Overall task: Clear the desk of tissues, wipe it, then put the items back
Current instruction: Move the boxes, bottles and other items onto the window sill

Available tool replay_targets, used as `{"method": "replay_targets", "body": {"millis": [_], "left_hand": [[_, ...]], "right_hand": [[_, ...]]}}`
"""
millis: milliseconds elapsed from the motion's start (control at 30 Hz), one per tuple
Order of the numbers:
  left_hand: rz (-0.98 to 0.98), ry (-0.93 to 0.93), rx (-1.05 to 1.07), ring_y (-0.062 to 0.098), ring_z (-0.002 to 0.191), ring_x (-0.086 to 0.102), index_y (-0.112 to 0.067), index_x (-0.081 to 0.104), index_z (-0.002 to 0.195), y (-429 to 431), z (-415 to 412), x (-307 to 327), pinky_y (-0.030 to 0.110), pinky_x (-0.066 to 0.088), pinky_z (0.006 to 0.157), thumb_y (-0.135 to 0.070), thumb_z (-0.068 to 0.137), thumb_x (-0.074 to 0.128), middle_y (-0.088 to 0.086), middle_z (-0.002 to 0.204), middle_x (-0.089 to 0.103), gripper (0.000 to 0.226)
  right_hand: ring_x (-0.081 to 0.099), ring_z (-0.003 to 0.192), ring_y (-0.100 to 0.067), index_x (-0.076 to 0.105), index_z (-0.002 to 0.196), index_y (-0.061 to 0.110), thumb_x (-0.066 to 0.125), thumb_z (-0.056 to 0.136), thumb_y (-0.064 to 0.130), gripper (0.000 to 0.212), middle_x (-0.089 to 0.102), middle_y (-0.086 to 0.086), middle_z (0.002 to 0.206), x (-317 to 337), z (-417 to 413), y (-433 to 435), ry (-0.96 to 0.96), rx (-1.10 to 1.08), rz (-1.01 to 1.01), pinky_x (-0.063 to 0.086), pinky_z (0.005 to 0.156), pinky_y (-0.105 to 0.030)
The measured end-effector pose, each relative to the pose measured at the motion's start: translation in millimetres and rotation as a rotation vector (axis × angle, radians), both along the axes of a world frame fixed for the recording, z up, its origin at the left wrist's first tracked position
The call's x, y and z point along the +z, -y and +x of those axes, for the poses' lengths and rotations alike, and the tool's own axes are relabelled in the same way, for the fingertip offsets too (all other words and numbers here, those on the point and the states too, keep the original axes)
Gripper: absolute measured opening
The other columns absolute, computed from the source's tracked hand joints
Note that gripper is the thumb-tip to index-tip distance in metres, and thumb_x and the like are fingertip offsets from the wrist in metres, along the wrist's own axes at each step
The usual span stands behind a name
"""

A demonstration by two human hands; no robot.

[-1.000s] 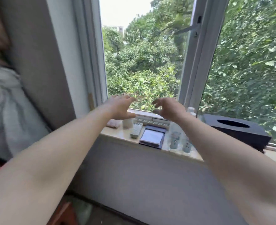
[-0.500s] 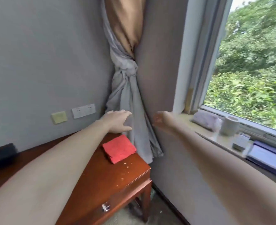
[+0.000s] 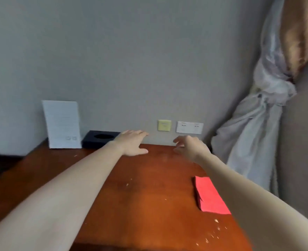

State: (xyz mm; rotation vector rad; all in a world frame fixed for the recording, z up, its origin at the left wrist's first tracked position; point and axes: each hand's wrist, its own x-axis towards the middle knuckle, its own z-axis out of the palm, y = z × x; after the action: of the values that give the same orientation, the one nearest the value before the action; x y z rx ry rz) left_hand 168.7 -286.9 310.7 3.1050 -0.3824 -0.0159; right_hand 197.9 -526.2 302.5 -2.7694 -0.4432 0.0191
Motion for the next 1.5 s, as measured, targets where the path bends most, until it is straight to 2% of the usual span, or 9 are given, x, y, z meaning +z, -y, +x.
{"method": "replay_targets", "body": {"millis": [267,567,867,1067,1367,1500], "left_hand": [[-0.038,-0.017,0.318,0.023,0.141,0.033,-0.021,0.026,0.154,-94,-17,-9,0.038,0.025,0.115,-0.05,0.093,0.057,0.002,0.157,0.033,0.074],[-0.061,-0.066,0.448,0.022,0.14,0.036,-0.022,0.025,0.154,-175,-17,-32,0.038,0.029,0.114,-0.046,0.093,0.057,0.0,0.156,0.033,0.073],[-0.096,-0.152,0.355,0.022,0.141,0.036,-0.023,0.022,0.155,-274,79,-75,0.039,0.034,0.111,-0.045,0.093,0.059,0.001,0.158,0.03,0.075],[-0.12,-0.247,0.257,0.021,0.134,0.044,-0.023,0.023,0.155,-336,159,-111,0.038,0.042,0.106,-0.043,0.095,0.059,0.0,0.159,0.028,0.073],[-0.167,-0.359,0.128,0.021,0.135,0.041,-0.022,0.024,0.155,-387,269,-190,0.037,0.043,0.104,-0.037,0.094,0.061,-0.001,0.157,0.029,0.072],[-0.192,-0.35,0.024,0.021,0.142,0.033,-0.019,0.025,0.154,-386,298,-232,0.036,0.035,0.113,-0.033,0.094,0.062,-0.001,0.16,0.026,0.072]], "right_hand": [[0.056,0.117,-0.021,0.056,0.13,0.03,0.058,0.093,0.031,0.037,0.067,0.009,0.12,-16,58,-119,-0.045,0.329,-0.042,0.047,0.097,-0.038],[0.055,0.118,-0.019,0.053,0.134,0.028,0.058,0.094,0.031,0.04,0.064,0.009,0.124,-38,86,-216,-0.087,0.467,-0.056,0.046,0.099,-0.037],[0.054,0.121,-0.019,0.049,0.138,0.026,0.059,0.094,0.03,0.046,0.061,0.008,0.13,-86,152,-283,-0.173,0.324,-0.09,0.047,0.1,-0.038],[0.053,0.121,-0.021,0.042,0.143,0.027,0.06,0.094,0.031,0.052,0.056,0.002,0.136,-117,207,-340,-0.225,0.22,-0.14,0.048,0.097,-0.039],[0.046,0.128,-0.022,0.036,0.147,0.023,0.064,0.092,0.028,0.062,0.046,0.001,0.144,-183,297,-414,-0.292,0.217,-0.191,0.05,0.094,-0.039],[0.042,0.132,-0.023,0.036,0.147,0.02,0.067,0.088,0.028,0.067,0.045,-0.001,0.146,-221,318,-431,-0.348,0.24,-0.191,0.044,0.101,-0.04]]}}
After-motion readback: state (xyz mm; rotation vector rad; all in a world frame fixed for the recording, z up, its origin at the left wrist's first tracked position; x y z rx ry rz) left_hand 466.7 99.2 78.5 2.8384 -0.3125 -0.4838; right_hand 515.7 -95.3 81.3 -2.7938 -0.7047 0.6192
